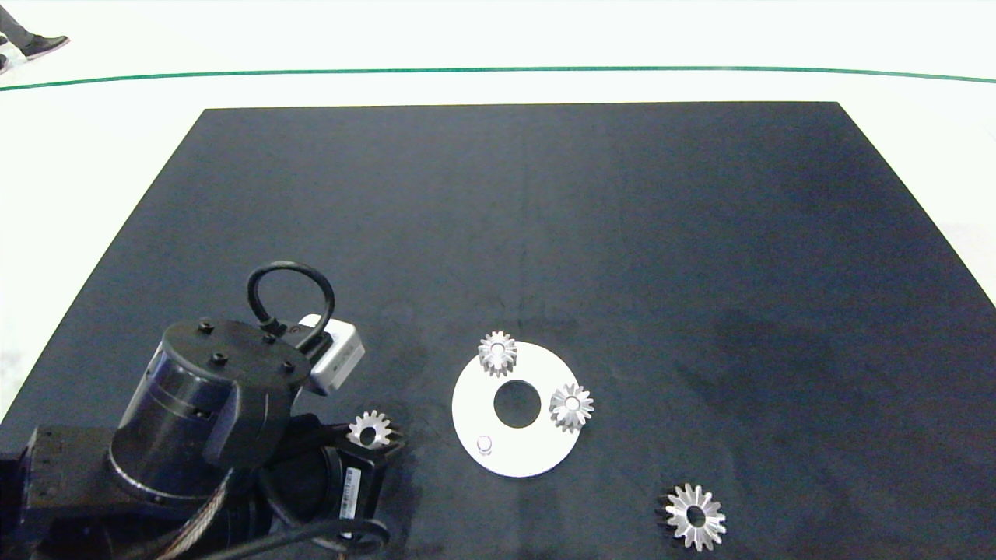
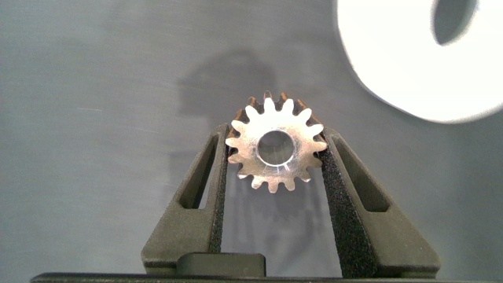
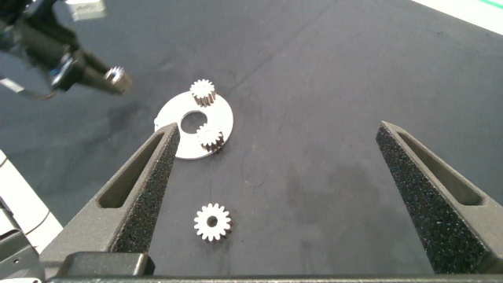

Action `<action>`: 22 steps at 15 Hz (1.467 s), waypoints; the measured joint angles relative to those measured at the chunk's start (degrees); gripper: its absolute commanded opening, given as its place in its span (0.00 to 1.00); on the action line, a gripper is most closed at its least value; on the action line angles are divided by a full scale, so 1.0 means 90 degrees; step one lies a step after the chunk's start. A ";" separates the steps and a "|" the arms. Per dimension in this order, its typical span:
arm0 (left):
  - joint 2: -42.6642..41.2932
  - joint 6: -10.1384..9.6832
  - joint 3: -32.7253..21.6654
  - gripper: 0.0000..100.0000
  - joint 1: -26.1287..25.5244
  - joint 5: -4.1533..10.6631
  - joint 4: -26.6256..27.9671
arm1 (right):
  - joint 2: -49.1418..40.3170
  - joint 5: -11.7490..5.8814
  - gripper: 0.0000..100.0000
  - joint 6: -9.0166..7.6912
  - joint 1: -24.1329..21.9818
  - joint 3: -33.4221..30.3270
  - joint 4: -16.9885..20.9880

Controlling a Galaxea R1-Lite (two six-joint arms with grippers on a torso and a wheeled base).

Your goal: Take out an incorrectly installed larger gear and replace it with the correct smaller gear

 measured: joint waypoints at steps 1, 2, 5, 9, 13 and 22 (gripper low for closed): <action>-0.0026 0.0007 0.0007 0.02 -0.0221 0.0007 0.0122 | 0.0000 0.0000 1.00 0.0003 0.0000 -0.0003 0.0000; -0.0031 0.0046 0.0019 0.00 -0.0391 0.0005 0.0173 | 0.0000 0.0000 1.00 -0.0005 0.0000 0.0000 0.0000; 0.0100 0.0377 -0.0088 0.00 -0.0695 0.0007 0.0149 | 0.0000 0.0000 1.00 0.0000 0.0000 -0.0003 0.0000; 0.0397 0.0646 -0.0527 0.00 -0.0759 0.0009 0.0130 | 0.0003 0.0000 1.00 0.0003 0.0000 -0.0003 0.0000; 0.0702 0.1054 -0.0811 0.00 -0.0809 0.0007 0.0125 | 0.0005 0.0000 1.00 0.0003 0.0000 0.0003 0.0003; 0.1271 0.1304 -0.1261 0.00 -0.1105 0.0009 0.0137 | 0.0034 0.0018 1.00 0.0000 -0.0001 0.0050 0.0003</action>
